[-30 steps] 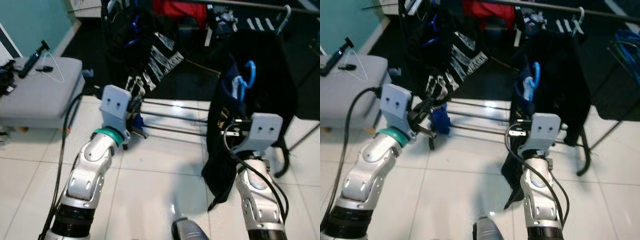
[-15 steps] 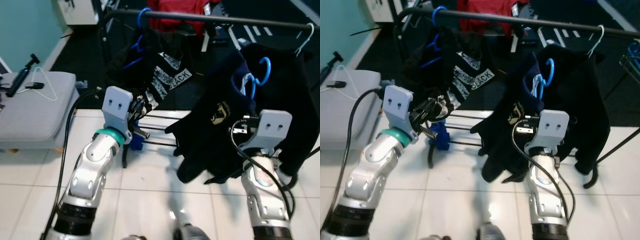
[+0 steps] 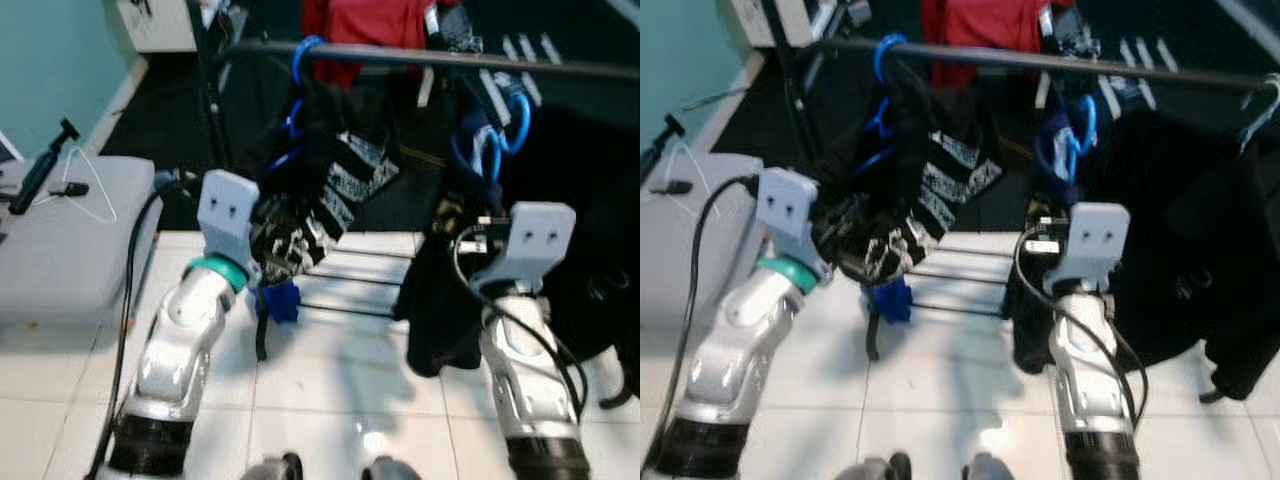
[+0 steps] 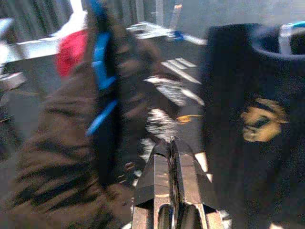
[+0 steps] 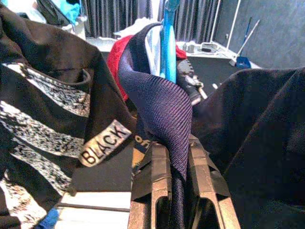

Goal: Hang hanger

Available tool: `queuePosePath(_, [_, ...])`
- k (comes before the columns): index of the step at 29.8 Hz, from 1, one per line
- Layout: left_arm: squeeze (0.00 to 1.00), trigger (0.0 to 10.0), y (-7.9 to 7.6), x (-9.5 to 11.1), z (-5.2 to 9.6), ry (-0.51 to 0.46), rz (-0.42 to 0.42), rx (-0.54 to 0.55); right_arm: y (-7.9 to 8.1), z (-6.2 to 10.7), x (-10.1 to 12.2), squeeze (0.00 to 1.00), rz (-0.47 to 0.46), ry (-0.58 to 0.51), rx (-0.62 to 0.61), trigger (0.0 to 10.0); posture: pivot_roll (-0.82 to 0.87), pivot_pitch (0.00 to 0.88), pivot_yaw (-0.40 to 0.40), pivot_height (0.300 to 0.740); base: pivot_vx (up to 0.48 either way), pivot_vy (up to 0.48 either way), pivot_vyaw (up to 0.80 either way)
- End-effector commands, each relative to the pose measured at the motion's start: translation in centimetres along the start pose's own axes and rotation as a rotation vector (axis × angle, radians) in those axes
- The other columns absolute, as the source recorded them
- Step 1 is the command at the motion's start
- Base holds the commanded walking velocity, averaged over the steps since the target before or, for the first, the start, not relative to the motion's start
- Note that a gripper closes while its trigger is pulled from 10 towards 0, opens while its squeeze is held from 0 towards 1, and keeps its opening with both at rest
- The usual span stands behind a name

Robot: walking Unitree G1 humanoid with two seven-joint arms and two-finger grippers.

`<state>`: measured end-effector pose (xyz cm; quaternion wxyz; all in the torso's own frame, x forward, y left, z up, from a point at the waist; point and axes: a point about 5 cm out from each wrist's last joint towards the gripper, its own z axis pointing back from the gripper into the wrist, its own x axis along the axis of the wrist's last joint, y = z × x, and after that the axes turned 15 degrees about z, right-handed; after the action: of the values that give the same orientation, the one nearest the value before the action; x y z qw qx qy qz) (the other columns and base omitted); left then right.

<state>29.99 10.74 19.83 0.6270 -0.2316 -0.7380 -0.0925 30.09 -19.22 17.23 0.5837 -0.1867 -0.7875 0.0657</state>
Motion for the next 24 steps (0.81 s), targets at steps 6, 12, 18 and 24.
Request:
queuePosePath(6, [0.00, 10.0, -0.4, -0.2, 0.9, 0.005, -0.001, -0.030, -0.6, -2.8, 0.8, 0.00, -0.108, -0.017, 0.009, 10.0, -0.14, 0.057, 0.100, 0.740, 0.000, 0.000, 0.00])
queuePosePath(12, [0.00, 10.0, -0.4, 0.0, 0.8, -0.002, -0.009, -0.018, -0.5, -5.7, 2.0, 0.00, -0.145, -0.048, 0.058, 10.0, -0.11, 0.069, 0.090, 0.740, 0.000, 0.000, 0.00])
queuePosePath(18, [0.00, 10.0, -0.1, 0.3, 1.0, -0.012, -0.016, 0.007, 0.0, -7.5, 1.9, 0.00, -0.189, 0.005, 0.141, 10.0, -0.09, 0.093, 0.080, 0.740, 0.000, 0.000, 0.00])
queuePosePath(24, [0.00, 10.0, 0.4, 0.6, 1.6, -0.012, -0.029, 0.046, 0.3, -9.5, 1.8, 0.00, -0.150, 0.064, 0.178, 10.0, -0.04, 0.121, 0.061, 0.740, 0.000, 0.000, 0.00])
